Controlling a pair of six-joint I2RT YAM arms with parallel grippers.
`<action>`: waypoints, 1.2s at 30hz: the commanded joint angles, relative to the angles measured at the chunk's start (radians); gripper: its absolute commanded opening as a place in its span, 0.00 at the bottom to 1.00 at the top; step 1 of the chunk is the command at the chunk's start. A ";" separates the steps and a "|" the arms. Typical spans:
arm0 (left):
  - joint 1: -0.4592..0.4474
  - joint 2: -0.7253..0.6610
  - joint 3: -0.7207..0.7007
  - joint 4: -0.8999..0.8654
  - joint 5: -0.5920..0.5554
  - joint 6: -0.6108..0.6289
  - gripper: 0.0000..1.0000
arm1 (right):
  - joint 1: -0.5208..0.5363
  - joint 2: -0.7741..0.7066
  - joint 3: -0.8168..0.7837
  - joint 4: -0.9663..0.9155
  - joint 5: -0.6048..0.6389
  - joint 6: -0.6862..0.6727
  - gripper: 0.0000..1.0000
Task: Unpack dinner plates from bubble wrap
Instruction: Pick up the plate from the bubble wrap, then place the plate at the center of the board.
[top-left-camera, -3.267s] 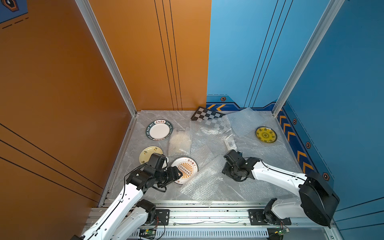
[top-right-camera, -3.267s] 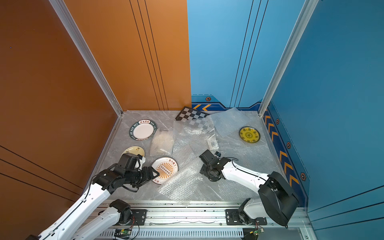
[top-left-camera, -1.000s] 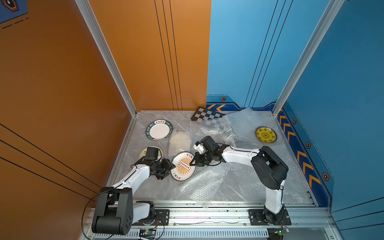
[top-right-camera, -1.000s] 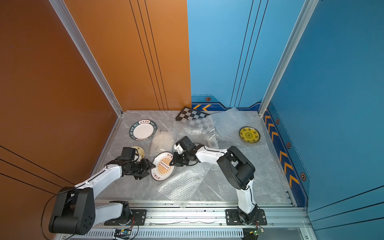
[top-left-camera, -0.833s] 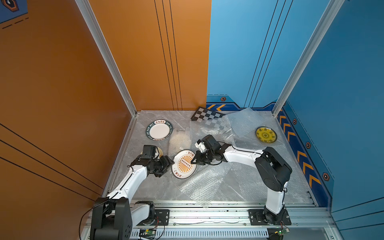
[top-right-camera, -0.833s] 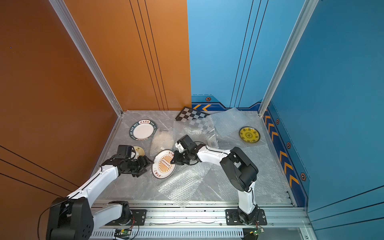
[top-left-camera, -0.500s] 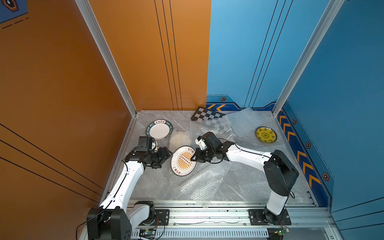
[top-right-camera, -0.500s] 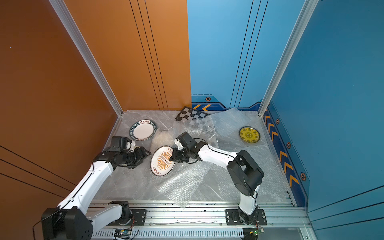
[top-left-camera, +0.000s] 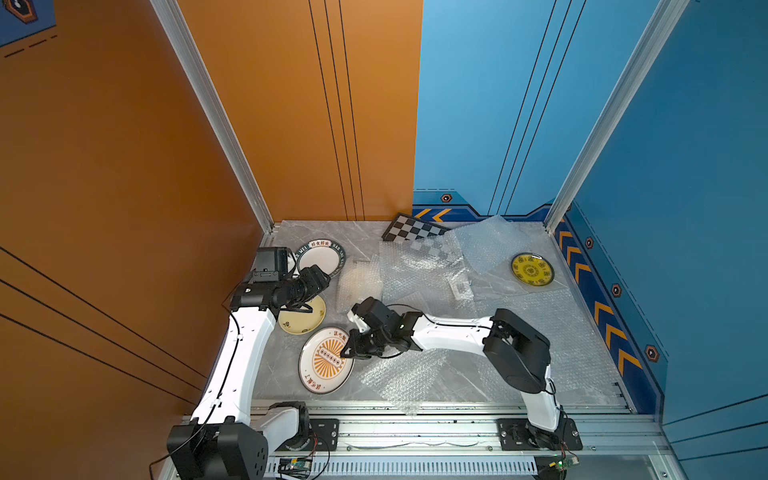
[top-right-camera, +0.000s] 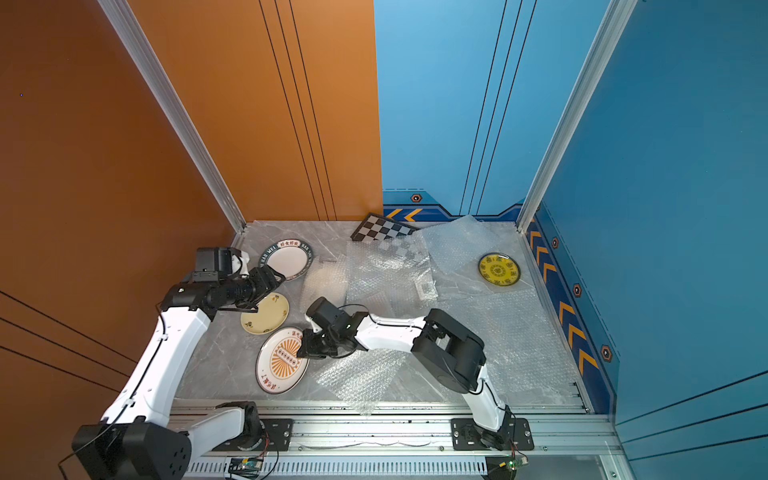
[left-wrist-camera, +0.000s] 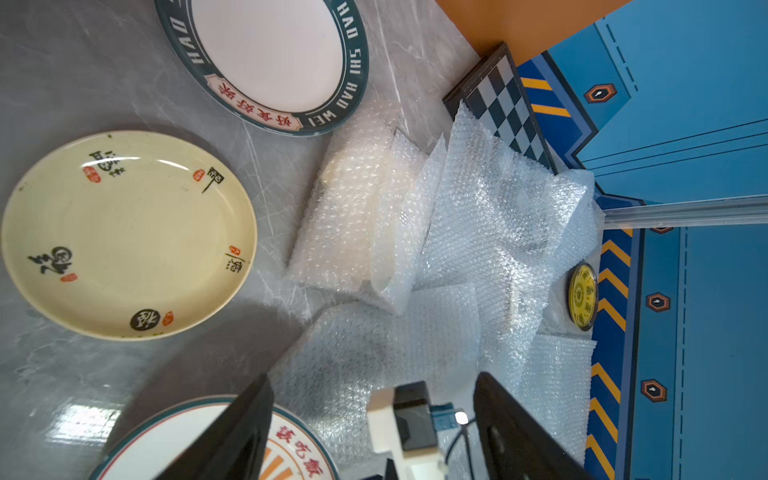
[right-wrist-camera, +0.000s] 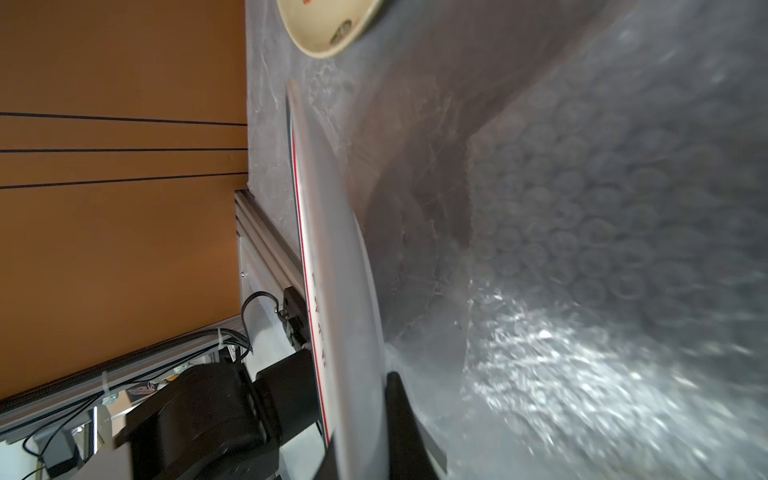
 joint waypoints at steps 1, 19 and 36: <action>0.004 0.006 0.025 -0.054 -0.037 0.023 0.78 | 0.026 0.070 0.042 0.150 0.013 0.099 0.07; 0.001 0.008 -0.005 -0.061 -0.022 0.026 0.80 | 0.056 0.158 0.152 0.063 0.108 0.118 0.45; -0.011 0.056 0.013 -0.003 0.071 -0.005 0.80 | 0.032 -0.233 -0.105 -0.162 0.268 0.070 0.62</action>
